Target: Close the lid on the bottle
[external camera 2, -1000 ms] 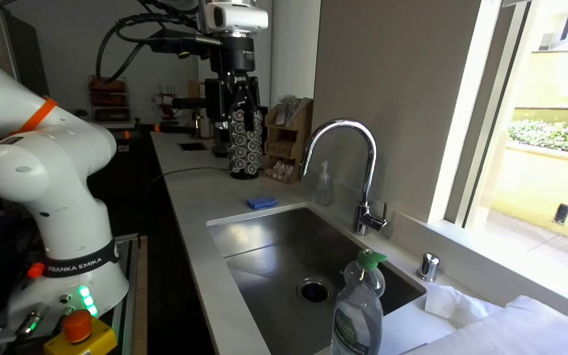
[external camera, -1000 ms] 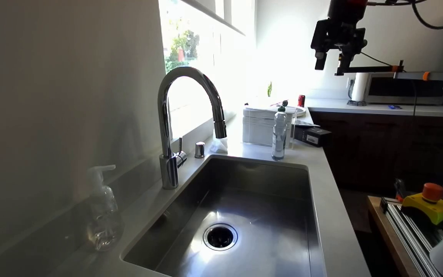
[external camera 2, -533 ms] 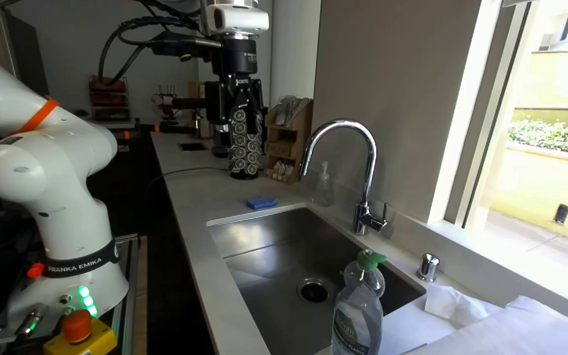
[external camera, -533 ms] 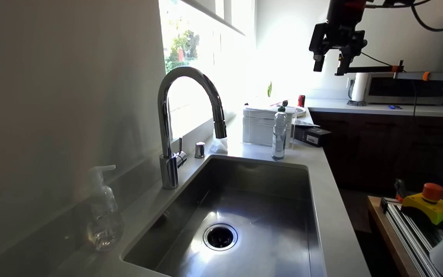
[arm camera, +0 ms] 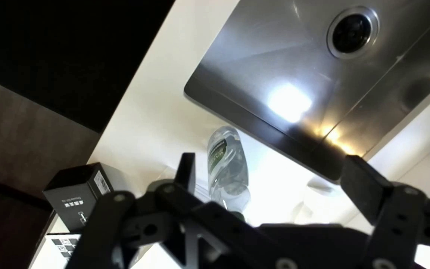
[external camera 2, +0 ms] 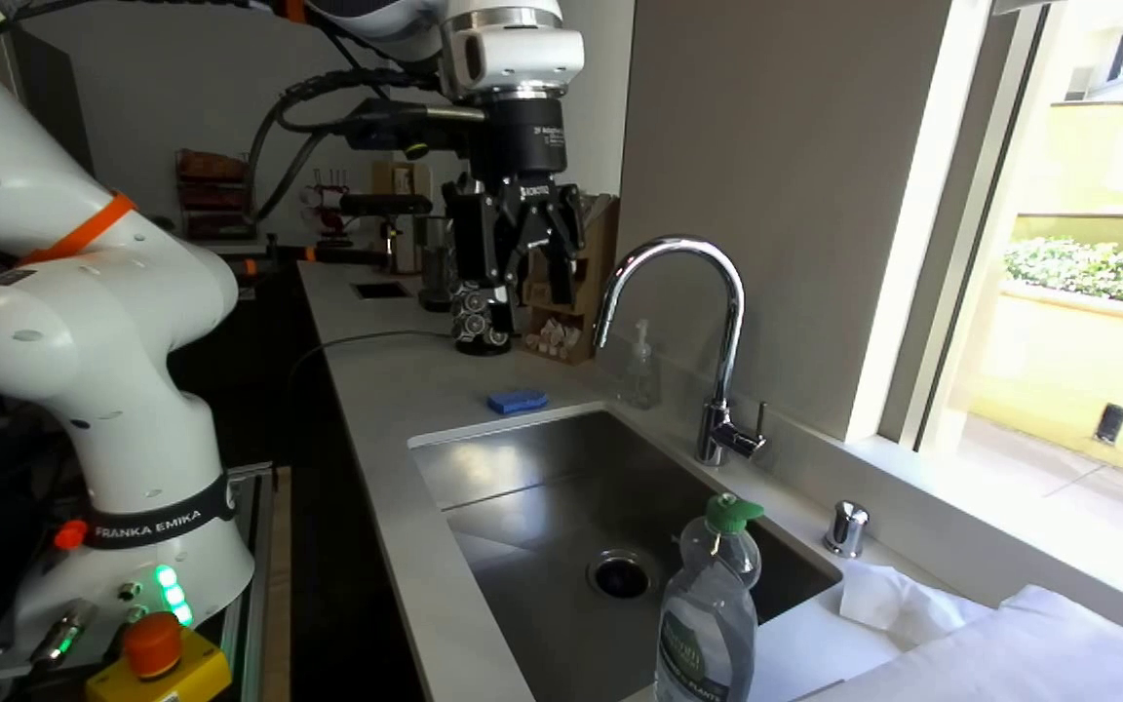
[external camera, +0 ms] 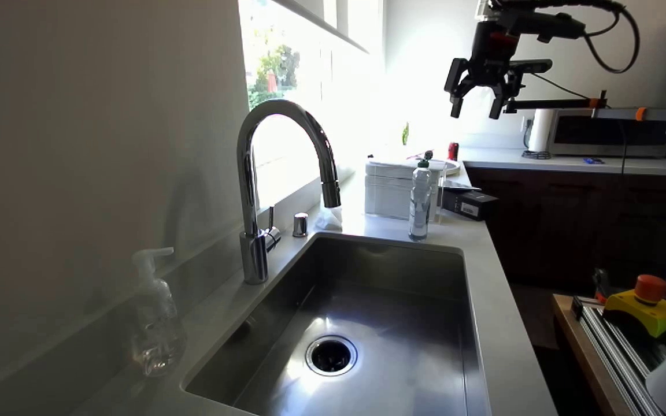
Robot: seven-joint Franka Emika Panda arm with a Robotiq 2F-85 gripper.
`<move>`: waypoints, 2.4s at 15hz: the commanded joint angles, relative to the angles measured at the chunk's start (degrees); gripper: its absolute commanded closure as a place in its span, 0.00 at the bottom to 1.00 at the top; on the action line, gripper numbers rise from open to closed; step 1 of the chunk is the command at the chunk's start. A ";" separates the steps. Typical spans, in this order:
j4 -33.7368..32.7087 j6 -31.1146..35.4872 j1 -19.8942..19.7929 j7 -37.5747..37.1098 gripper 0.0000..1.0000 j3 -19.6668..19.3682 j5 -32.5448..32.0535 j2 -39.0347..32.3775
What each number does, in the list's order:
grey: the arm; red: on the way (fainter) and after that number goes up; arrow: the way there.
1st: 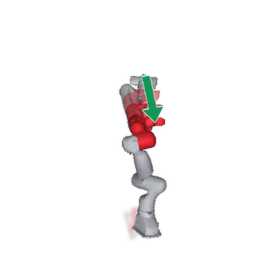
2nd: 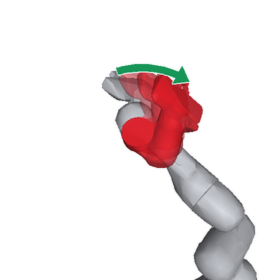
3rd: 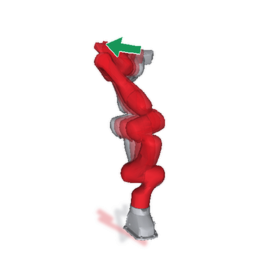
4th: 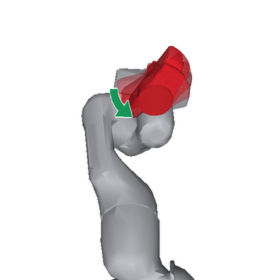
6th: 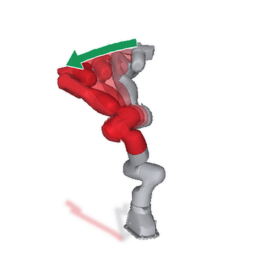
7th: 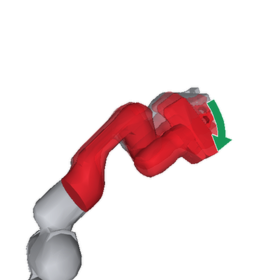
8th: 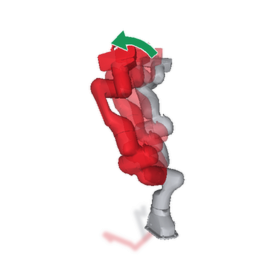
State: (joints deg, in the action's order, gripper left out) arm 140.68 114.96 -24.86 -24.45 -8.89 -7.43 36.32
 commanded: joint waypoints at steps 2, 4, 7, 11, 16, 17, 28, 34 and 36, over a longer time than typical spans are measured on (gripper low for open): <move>-3.66 9.99 -0.66 -0.90 0.00 -2.51 0.44 -9.16; -5.46 12.16 -0.70 -1.04 0.00 -3.07 0.56 -11.92; -9.34 11.40 -1.37 -2.34 0.00 -3.78 -0.18 -16.10; -15.31 9.18 -1.52 -2.39 0.00 -6.34 0.97 -21.07; -20.15 7.76 -1.13 -1.53 0.00 -9.93 2.61 -27.03; -21.03 7.08 -0.96 -0.77 0.00 -10.71 3.62 -28.30; -22.57 7.49 -0.64 -1.72 0.00 -12.43 3.76 -32.38; -22.92 8.22 -0.55 -0.24 0.00 -12.82 4.64 -33.97; -23.13 8.28 -0.65 0.54 0.00 -13.07 5.10 -34.37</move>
State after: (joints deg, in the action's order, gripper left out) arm 118.37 122.45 -26.17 -25.48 -20.84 -3.34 3.11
